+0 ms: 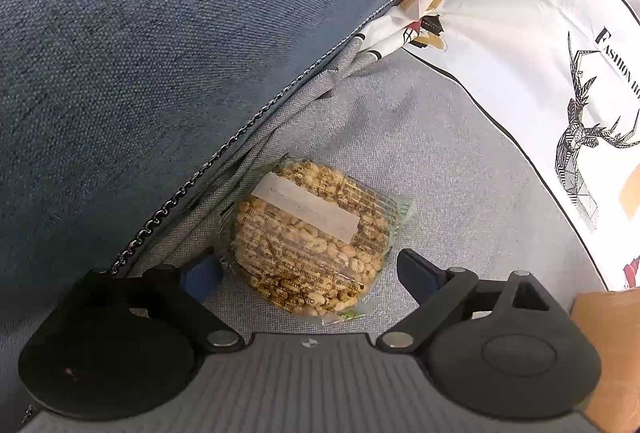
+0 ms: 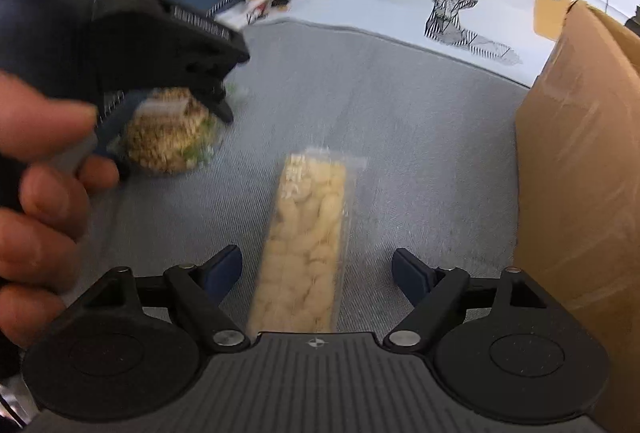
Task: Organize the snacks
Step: 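Grasp the rice cracker bar with the right tool while the left tool grasps the round peanut cake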
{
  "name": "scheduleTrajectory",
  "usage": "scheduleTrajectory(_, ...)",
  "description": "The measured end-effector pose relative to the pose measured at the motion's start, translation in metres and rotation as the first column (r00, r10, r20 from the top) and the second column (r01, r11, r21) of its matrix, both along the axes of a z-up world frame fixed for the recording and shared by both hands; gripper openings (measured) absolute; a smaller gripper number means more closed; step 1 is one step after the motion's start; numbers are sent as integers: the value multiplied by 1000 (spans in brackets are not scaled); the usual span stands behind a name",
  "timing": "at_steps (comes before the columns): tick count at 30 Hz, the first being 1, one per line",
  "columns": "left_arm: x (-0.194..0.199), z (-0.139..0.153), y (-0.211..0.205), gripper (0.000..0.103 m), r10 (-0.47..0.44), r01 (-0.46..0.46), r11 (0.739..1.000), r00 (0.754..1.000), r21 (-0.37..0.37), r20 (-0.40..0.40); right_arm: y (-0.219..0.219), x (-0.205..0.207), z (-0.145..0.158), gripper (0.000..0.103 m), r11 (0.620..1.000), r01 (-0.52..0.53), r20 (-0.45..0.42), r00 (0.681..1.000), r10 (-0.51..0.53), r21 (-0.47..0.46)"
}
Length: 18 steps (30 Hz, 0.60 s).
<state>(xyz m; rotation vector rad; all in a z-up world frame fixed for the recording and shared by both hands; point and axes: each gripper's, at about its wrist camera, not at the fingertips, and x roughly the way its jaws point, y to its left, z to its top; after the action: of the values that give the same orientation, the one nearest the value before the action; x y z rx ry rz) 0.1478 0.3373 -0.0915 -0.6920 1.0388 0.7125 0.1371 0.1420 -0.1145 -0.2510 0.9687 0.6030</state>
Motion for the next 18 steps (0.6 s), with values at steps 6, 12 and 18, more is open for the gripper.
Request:
scheduleTrajectory(6, 1, -1, 0, 97, -2, 2, 1000, 1000, 0, 0, -1, 0, 3, 38, 1000, -18, 23, 1000, 18, 6)
scheduleTrajectory(12, 2, -3, 0, 97, -3, 3, 1000, 1000, 4, -2, -8, 5, 12, 38, 999, 29, 42, 999, -30, 30)
scheduleTrajectory(18, 4, -4, -1, 99, -10, 10, 1000, 1000, 7, -5, -6, 8, 0, 44, 999, 32, 10, 999, -32, -2)
